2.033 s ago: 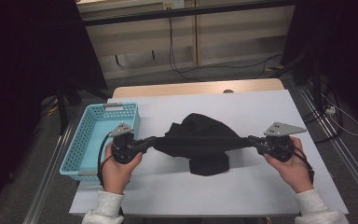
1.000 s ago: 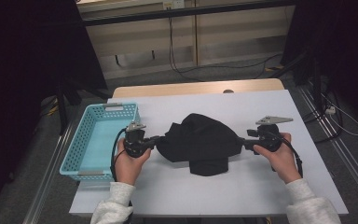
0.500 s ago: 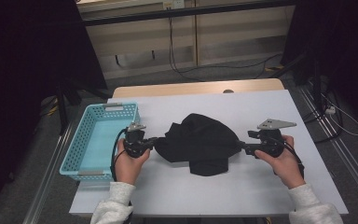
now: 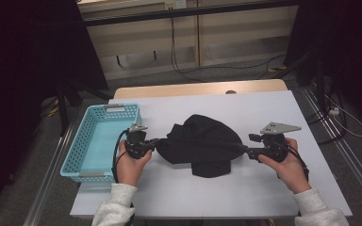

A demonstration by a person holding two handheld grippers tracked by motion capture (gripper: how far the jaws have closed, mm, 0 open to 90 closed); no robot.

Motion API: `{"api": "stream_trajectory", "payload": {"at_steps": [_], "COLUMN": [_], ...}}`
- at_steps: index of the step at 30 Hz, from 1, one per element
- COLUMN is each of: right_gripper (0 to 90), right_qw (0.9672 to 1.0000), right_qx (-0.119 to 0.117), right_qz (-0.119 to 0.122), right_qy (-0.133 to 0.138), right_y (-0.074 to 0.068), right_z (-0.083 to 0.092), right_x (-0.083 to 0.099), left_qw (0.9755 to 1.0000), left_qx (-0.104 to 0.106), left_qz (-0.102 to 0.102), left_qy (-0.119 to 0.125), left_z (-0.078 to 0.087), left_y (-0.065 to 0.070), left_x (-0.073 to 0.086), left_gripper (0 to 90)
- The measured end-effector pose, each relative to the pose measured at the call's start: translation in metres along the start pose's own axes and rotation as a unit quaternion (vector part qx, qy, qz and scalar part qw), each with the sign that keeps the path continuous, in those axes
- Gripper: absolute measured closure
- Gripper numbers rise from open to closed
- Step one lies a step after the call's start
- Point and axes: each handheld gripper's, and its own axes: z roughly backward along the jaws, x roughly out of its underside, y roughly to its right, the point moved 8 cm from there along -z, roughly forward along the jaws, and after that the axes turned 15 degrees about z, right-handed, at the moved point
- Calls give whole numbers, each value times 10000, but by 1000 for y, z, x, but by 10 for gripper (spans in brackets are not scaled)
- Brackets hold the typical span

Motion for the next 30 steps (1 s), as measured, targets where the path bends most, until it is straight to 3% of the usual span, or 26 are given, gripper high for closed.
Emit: {"api": "stream_trajectory", "payload": {"at_steps": [7,16,25,30], "right_gripper": [376,388,404,473], "right_qw": [9985,9963,9955,9954], "right_qx": [-366,-631,-631,-609], "right_qz": [391,556,700,743], "right_qy": [-102,-145,-58,61], "right_y": [-28,-49,-54,-54], "right_z": [-16,-29,-27,-21], "right_x": [0,2,-1,-3], "left_qw": [10000,10000,9999,9999], "left_qx": [12,50,73,63], "left_qz": [-24,-24,-59,-44], "left_qy": [-14,-38,-70,-97], "left_z": [1,-1,-2,-4], "left_y": [3,5,7,5], "left_x": [1,2,4,5], "left_gripper": [867,867,867,867]}}
